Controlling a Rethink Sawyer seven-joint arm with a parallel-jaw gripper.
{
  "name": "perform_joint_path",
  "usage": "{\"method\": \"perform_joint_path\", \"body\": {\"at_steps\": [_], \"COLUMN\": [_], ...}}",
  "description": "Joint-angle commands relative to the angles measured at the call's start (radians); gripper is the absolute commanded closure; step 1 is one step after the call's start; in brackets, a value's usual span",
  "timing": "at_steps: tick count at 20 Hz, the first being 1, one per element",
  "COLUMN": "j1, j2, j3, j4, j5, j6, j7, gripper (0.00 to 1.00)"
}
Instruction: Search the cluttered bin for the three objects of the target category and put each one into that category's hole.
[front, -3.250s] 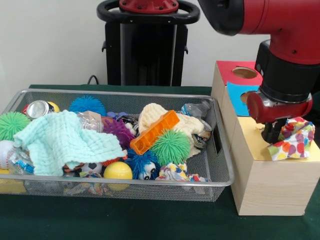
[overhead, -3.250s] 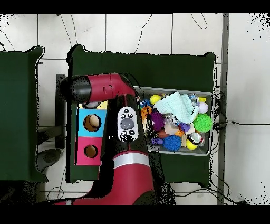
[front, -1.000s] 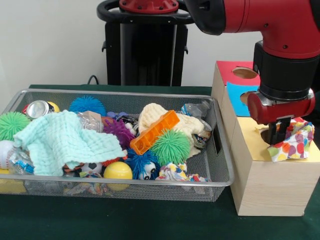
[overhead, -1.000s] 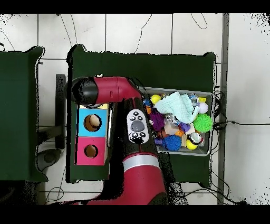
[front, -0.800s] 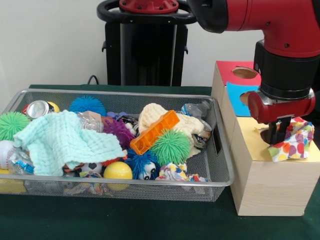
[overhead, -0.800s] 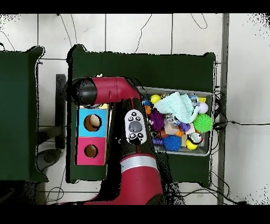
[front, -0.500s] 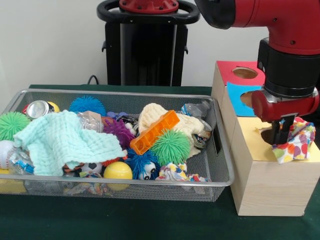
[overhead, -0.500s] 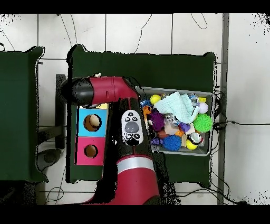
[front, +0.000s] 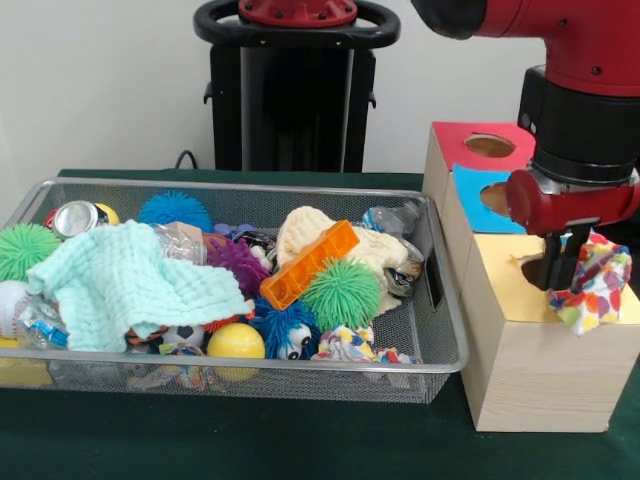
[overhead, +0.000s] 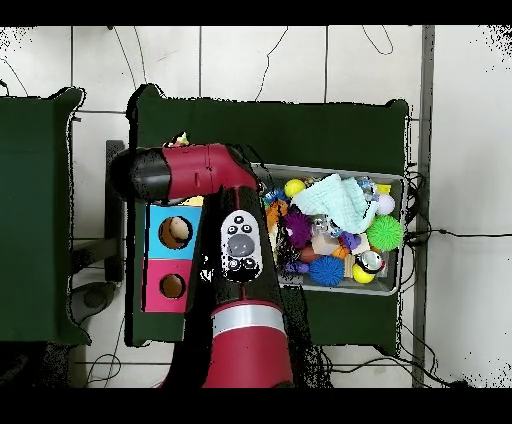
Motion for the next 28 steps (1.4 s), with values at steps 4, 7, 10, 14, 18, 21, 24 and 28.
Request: {"method": "perform_joint_path", "body": {"at_steps": [4, 7, 10, 14, 18, 21, 24, 28], "j1": [-0.019, -0.019, -0.02, -0.025, -0.056, -0.068, -0.066, -0.078], "j2": [-0.035, -0.028, -0.021, -0.026, -0.013, -0.008, -0.013, -0.023], "j3": [-0.093, -0.102, -0.107, -0.095, -0.025, -0.002, -0.011, 0.01], "j4": [-0.1, -0.12, -0.133, -0.106, -0.066, -0.057, -0.056, -0.029], "j5": [-0.087, -0.092, -0.091, -0.071, -0.02, 0.002, -0.005, 0.011], "j6": [-0.069, -0.049, -0.035, -0.034, -0.015, 0.021, 0.032, 0.032], "j7": [0.138, 0.136, 0.133, 0.133, 0.104, 0.088, 0.08, 0.066], "gripper": [1.0, 1.0, 1.0, 1.0, 1.0, 1.0, 1.0, 1.0]}}
